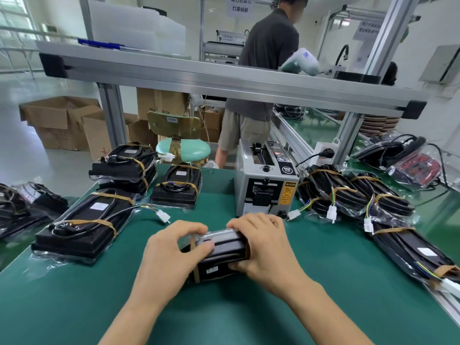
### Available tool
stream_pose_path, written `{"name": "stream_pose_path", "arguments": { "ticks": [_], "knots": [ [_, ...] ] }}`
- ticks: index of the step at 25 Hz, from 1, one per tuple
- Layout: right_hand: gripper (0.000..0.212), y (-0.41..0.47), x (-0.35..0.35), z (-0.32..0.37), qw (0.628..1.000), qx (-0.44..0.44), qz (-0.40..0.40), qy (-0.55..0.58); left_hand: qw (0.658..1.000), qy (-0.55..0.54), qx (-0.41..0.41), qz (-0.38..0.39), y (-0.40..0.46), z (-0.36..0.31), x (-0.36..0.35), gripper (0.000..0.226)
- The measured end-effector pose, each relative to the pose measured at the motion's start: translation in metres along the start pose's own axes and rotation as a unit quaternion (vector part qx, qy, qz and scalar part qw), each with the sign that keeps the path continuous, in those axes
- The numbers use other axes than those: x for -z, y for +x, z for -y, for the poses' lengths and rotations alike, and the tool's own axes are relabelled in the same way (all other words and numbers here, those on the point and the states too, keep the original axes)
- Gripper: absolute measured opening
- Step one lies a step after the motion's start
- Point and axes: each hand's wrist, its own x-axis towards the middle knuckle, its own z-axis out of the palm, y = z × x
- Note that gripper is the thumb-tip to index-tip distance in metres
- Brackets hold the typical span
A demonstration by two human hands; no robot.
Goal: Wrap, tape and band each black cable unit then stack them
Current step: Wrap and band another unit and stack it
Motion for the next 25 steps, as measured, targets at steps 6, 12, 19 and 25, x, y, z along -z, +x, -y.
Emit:
{"name": "stream_pose_path", "arguments": {
  "ticks": [6,12,19,25],
  "knots": [
    [0.058,0.0,0.004,-0.002,0.999,0.011,0.008,0.042,0.995,-0.075,0.07,-0.004,0.007,0.011,-0.002,0.016],
    [0.024,0.019,0.008,0.01,0.982,-0.126,-0.01,0.141,0.985,-0.137,0.101,-0.024,0.011,0.015,-0.012,0.023],
    [0.023,0.023,0.007,0.017,0.968,-0.198,-0.007,0.156,0.994,-0.044,-0.071,0.069,-0.012,0.025,0.004,0.052],
    [0.02,0.023,0.014,-0.006,0.905,-0.253,-0.165,0.299,0.993,-0.005,-0.112,-0.044,-0.024,0.034,-0.012,0.065]
  ]
}}
